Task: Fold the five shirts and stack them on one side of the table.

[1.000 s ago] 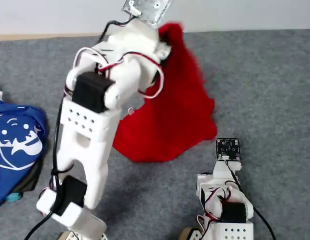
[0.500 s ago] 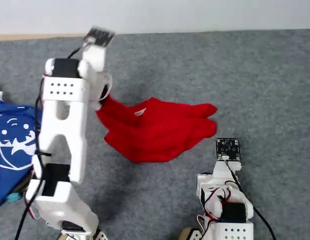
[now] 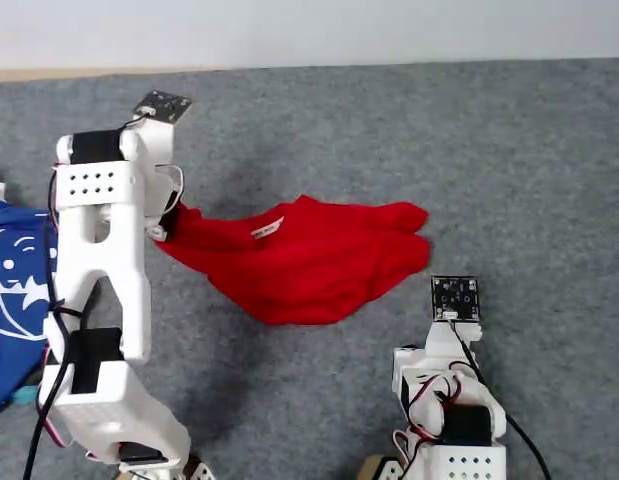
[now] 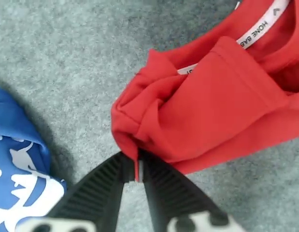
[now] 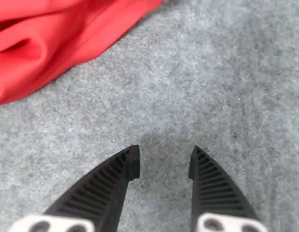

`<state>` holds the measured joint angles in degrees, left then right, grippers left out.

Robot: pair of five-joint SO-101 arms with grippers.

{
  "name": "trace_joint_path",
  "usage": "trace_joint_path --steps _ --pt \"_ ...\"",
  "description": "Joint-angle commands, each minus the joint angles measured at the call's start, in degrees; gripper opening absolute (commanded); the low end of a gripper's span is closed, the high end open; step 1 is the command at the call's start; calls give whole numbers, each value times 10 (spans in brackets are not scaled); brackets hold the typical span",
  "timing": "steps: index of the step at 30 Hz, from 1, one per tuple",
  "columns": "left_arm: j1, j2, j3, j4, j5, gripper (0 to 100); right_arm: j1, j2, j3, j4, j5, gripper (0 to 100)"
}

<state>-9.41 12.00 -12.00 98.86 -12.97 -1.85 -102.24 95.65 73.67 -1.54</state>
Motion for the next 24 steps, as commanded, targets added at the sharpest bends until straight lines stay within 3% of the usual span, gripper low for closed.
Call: trace_joint_path --steps 1,7,14,20,24 --pt "-14 -11 -6 16 -4 4 7 2 7 2 3 192" --pt "-32 -56 -2 16 -33 21 7 2 7 2 3 184" --pt "-27 -149 -1 16 -35 168 7 2 7 2 3 78" --pt "-28 -212 63 16 -35 172 10 2 -5 6 7 69" --pt "-32 -273 107 16 -35 171 55 2 -7 2 7 69"
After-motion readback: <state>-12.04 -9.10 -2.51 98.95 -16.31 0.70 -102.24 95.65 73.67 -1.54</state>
